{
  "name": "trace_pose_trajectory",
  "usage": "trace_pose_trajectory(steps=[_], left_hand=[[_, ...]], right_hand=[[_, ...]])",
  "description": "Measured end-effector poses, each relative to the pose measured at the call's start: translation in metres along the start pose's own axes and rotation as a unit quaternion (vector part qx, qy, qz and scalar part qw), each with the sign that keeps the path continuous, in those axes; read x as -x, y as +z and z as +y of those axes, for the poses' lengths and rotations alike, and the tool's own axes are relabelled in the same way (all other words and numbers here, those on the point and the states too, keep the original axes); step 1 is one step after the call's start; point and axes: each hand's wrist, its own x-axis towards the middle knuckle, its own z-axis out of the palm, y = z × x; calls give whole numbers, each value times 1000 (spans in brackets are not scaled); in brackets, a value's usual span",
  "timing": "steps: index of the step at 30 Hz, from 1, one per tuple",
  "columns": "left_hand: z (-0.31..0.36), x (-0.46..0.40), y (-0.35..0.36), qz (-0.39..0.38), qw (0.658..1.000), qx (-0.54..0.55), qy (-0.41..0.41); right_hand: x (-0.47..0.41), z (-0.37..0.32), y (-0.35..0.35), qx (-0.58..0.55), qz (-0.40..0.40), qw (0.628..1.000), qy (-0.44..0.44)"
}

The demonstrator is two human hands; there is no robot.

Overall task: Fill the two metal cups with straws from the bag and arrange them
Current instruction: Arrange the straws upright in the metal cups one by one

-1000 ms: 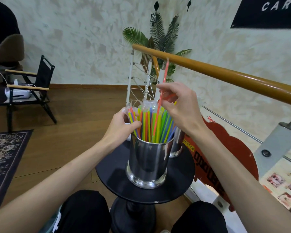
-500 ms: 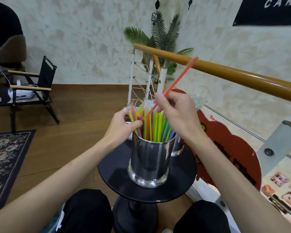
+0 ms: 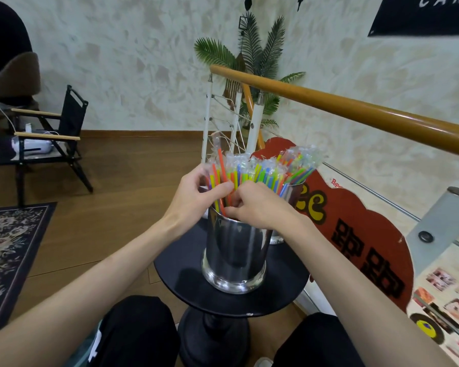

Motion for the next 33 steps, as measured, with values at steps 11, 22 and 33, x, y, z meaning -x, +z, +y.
trace_pose_trajectory(steps=[11,22,33], left_hand=[[-4,0,8,98,991,-76,-57],[-8,-5,10,82,991,-78,-66],[-7,-5,5,61,996,-41,-55]], right_hand=[[2,8,3,-45,98,994,11],[-5,4,6,-31,136,990,26],[1,10,1,-98,86,991,14]])
